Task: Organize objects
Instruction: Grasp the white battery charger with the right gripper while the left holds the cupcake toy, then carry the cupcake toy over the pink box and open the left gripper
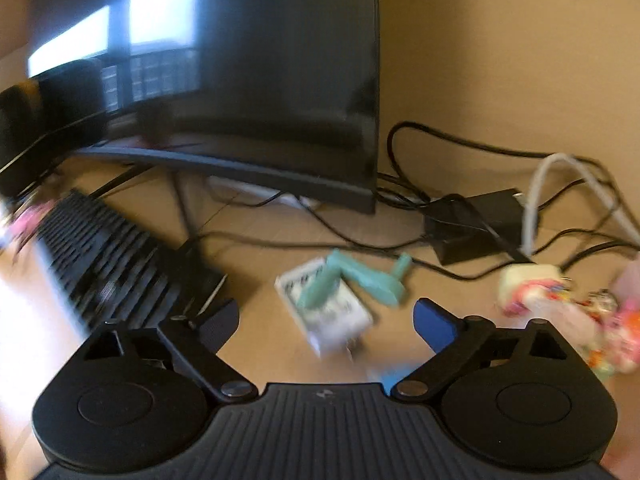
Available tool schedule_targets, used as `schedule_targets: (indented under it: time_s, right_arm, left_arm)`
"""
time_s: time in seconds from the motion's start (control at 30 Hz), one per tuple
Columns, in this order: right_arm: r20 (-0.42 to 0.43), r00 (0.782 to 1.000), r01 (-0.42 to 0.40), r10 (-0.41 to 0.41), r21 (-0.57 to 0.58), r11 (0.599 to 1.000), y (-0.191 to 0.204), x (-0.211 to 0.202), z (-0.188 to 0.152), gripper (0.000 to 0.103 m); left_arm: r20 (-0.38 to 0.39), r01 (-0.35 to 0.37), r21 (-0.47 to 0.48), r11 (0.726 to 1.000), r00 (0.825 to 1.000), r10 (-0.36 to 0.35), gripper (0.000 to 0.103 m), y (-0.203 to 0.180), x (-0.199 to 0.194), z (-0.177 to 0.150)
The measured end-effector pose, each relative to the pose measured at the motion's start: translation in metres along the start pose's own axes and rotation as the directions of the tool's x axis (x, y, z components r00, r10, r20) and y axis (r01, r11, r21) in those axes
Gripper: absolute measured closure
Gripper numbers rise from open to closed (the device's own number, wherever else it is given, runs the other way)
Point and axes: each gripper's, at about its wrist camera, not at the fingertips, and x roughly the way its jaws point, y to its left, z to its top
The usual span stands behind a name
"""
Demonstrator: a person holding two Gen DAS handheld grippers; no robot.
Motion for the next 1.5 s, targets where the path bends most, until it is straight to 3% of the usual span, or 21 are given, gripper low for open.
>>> schedule_targets:
  time_s: [0.17, 0.27, 0.33, 0.43, 0.57, 0.77, 0.87, 0.97, 1.03, 1.1, 1.23, 1.3, 1.37, 1.43, 1.5]
  right_arm:
    - [-0.075, 0.994, 0.072, -0.074, -0.02, 0.997, 0.007, 0.046, 0.001, 0.008]
    - [-0.102, 0.994, 0.049, -0.05, -0.006, 0.999, 0.009, 0.052, -0.012, 0.009]
    - [-0.083, 0.995, 0.059, -0.06, -0.015, 0.998, 0.013, 0.05, -0.022, 0.017]
    - [-0.055, 0.997, 0.046, -0.051, -0.081, 0.996, 0.02, 0.036, -0.037, 0.049]
    - [-0.057, 0.998, -0.009, 0.003, -0.11, 0.994, 0.021, -0.002, -0.057, 0.053]
    - [-0.051, 0.996, -0.075, 0.067, -0.18, 0.981, 0.027, -0.102, -0.102, 0.053]
    - [-0.084, 0.996, -0.024, 0.007, -0.206, 0.978, 0.013, -0.138, -0.143, 0.054]
    - [-0.149, 0.979, 0.115, -0.139, -0.158, 0.981, -0.014, -0.158, -0.181, 0.054]
    - [-0.187, 0.975, 0.107, -0.118, -0.068, 0.992, -0.036, -0.173, -0.197, 0.053]
    - [-0.168, 0.981, 0.095, -0.097, -0.017, 0.995, -0.048, -0.191, -0.203, 0.049]
    - [-0.108, 0.985, 0.132, -0.135, -0.031, 0.991, -0.059, -0.203, -0.202, 0.026]
    - [-0.13, 0.986, 0.102, -0.102, -0.01, 0.995, -0.063, -0.196, -0.204, 0.026]
    - [-0.134, 0.985, 0.104, -0.105, -0.009, 0.994, -0.06, -0.19, -0.208, 0.026]
    - [-0.113, 0.99, 0.087, -0.084, 0.019, 0.996, -0.063, -0.189, -0.217, 0.026]
    - [-0.106, 0.991, 0.084, -0.081, 0.022, 0.996, -0.06, -0.185, -0.218, 0.029]
  left_arm:
    - [-0.002, -0.012, 0.011, 1.0, 1.0, 0.012, 0.036, 0.024, -0.013, -0.002]
    - [-0.007, -0.018, -0.004, 1.0, 1.0, 0.018, 0.036, 0.04, -0.014, -0.002]
    - [-0.028, -0.006, -0.02, 1.0, 1.0, 0.005, 0.036, 0.049, -0.009, -0.001]
    - [-0.056, 0.039, -0.011, 0.999, 0.998, -0.039, 0.036, 0.05, 0.001, 0.0]
    - [-0.084, 0.143, 0.004, 0.99, 0.986, -0.142, 0.036, 0.036, 0.015, -0.003]
    - [-0.164, 0.302, 0.099, 0.948, 0.945, -0.284, 0.036, -0.01, 0.041, -0.011]
    - [-0.218, 0.378, 0.134, 0.916, 0.913, -0.344, 0.036, -0.039, 0.052, -0.019]
    - [-0.281, 0.445, 0.161, 0.881, 0.876, -0.391, 0.036, -0.07, 0.064, -0.026]
    - [-0.325, 0.488, 0.18, 0.854, 0.849, -0.417, 0.036, -0.094, 0.072, -0.03]
    - [-0.354, 0.536, 0.205, 0.819, 0.821, -0.449, 0.036, -0.117, 0.077, -0.036]
    - [-0.406, 0.559, 0.251, 0.79, 0.802, -0.439, 0.036, -0.156, 0.086, -0.047]
    - [-0.402, 0.55, 0.289, 0.783, 0.812, -0.423, 0.036, -0.165, 0.081, -0.054]
    - [-0.407, 0.516, 0.304, 0.801, 0.83, -0.38, 0.036, -0.17, 0.081, -0.061]
    - [-0.431, 0.499, 0.292, 0.816, 0.83, -0.354, 0.036, -0.169, 0.082, -0.064]
    - [-0.429, 0.474, 0.308, 0.825, 0.843, -0.324, 0.036, -0.169, 0.079, -0.066]
